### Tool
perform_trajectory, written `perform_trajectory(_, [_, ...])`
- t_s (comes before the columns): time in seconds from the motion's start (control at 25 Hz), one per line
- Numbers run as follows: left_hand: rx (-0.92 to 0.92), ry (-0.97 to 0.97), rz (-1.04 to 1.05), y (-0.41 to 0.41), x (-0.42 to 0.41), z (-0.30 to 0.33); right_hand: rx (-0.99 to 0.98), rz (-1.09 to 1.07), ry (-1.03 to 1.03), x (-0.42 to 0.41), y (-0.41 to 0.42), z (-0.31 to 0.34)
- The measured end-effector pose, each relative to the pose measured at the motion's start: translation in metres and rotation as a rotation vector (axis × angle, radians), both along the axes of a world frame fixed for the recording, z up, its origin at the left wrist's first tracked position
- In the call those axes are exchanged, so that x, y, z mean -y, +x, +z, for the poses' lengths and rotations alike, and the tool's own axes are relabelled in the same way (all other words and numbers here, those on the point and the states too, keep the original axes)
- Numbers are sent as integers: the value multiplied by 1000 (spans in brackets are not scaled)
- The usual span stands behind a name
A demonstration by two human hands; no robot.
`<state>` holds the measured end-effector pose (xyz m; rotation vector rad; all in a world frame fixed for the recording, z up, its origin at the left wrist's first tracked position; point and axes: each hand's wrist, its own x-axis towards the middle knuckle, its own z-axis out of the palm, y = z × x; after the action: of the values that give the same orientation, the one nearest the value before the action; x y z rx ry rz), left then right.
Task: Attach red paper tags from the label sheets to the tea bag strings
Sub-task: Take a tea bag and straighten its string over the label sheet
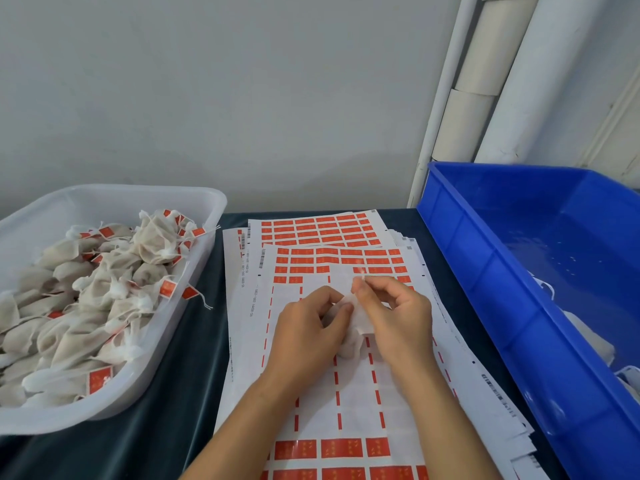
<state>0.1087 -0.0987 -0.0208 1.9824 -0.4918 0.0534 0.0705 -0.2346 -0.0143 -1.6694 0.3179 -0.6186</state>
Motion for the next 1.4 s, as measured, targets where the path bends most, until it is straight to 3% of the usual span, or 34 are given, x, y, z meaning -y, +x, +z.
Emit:
perform_trajectory(0.32, [8, 35, -24, -2, 1, -1, 50, -19, 349, 1, -2, 12])
perform_trajectory(0.6, [-11, 18, -62, -2, 0, -4, 45, -6, 367, 4, -2, 11])
perform_trajectory(0.88, [-67, -107, -141, 2, -5, -5, 89, -22, 496, 9, -1, 10])
perform_trajectory(1.4, [-209, -289, -196, 7, -12, 4, 113, 3, 532, 12, -2, 11])
